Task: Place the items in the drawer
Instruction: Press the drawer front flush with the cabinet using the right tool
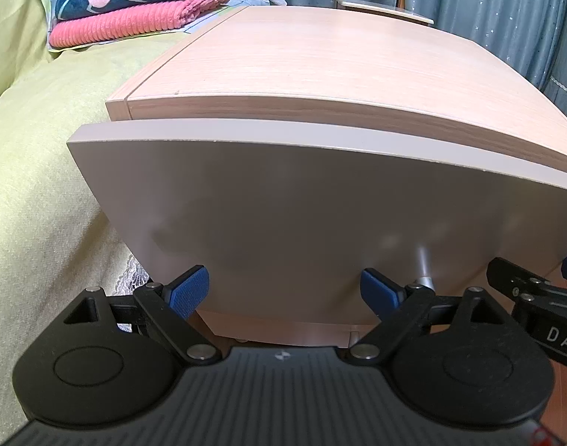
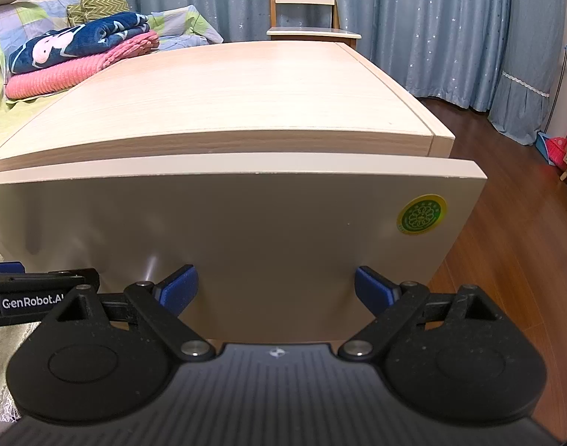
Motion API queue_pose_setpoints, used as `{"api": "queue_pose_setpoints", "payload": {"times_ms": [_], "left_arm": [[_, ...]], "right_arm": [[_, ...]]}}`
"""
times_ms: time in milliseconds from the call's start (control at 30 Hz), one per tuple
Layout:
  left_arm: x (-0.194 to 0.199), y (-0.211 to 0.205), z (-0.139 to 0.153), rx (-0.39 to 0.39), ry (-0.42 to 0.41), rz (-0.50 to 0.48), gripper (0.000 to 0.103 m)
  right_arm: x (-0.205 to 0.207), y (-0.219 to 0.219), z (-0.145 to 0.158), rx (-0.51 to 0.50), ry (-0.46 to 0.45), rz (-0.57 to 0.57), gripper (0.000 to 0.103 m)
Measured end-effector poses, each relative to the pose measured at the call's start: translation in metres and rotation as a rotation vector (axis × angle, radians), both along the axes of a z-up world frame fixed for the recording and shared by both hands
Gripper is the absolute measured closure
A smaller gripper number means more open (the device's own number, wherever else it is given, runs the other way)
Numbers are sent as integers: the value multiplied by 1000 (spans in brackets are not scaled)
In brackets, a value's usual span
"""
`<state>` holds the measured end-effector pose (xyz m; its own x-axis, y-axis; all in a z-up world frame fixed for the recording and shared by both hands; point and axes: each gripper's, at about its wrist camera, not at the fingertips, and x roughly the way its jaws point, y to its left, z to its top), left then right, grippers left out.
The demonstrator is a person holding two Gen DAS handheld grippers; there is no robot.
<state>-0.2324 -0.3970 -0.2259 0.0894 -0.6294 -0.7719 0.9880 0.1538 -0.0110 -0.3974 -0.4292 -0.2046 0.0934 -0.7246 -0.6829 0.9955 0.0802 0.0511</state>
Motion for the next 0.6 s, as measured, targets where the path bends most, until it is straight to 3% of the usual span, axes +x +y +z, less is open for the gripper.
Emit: {"api": "queue_pose_setpoints", "payload": {"times_ms": [600], "left_arm": [[7,-9,0,3,7,5,12]], "right_arm": [[1,-5,-1,-9,6,-5,13]]}}
